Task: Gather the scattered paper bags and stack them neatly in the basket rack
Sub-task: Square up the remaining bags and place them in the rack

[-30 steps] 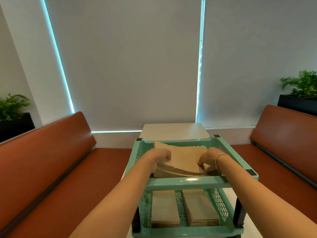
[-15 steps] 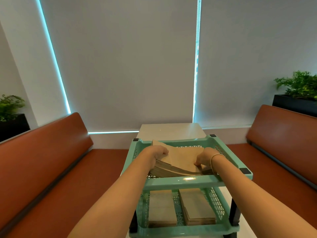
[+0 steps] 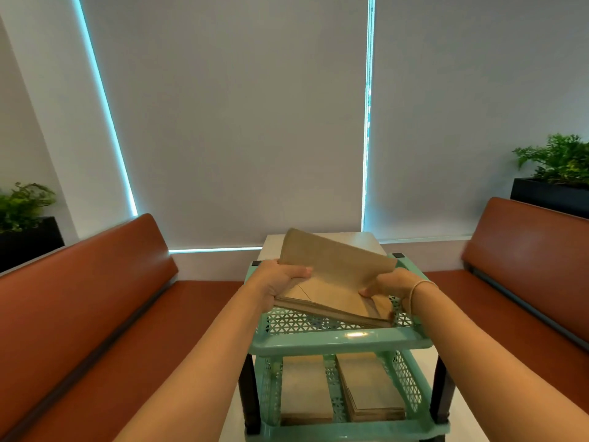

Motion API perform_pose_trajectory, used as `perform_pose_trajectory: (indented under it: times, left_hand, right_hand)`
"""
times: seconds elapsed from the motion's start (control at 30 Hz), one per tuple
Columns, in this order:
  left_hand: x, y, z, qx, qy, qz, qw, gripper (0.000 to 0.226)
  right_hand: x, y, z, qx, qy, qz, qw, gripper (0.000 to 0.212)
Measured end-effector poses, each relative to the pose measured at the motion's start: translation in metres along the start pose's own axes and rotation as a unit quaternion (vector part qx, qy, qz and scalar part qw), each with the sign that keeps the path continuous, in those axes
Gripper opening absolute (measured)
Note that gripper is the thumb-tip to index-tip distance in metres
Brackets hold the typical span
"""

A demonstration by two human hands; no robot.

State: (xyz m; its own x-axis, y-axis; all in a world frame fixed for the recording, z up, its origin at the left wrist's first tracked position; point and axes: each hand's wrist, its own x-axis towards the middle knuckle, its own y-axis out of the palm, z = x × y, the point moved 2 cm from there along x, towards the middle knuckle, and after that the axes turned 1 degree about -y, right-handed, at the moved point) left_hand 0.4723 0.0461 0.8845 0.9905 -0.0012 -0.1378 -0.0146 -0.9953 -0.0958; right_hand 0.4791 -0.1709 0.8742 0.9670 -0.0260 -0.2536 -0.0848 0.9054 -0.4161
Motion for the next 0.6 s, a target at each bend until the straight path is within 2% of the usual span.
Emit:
perform_pose_trajectory:
  times: [0.03, 0.1, 0.2, 0.3, 0.43, 0.6]
  left_hand:
    - [-0.001, -0.004, -0.002, -0.019, 0.020, 0.005, 1.000, 0.039]
    - [-0.004, -0.010, -0.003, -0.058, 0.044, 0.019, 0.997, 0.043]
    - [-0.005, -0.011, -0.004, -0.099, 0.075, 0.029, 0.992, 0.044]
    - [-0.003, -0.009, 0.000, -0.059, 0.110, 0.020, 0.992, 0.054]
    - [-0.002, -0.004, 0.011, -0.052, 0.076, -0.008, 0.996, 0.066]
    - [0.005, -0.003, 0.013, -0.035, 0.047, -0.051, 0.997, 0.092]
  right_hand:
    - [-0.001, -0.002, 0.000, 0.067, -0.011, 0.016, 0.998, 0.026]
    - [-0.002, -0.004, 0.001, 0.204, -0.027, 0.066, 0.976, 0.027]
    - [0.000, -0.007, 0.003, 0.280, -0.091, 0.066, 0.953, 0.035]
    - [0.002, -0.009, 0.005, 0.266, -0.140, 0.006, 0.954, 0.057]
    - [0.000, -0.006, -0.004, 0.224, -0.139, -0.044, 0.964, 0.038]
    - [-0.003, 0.004, -0.007, 0.185, -0.135, -0.036, 0.973, 0.036]
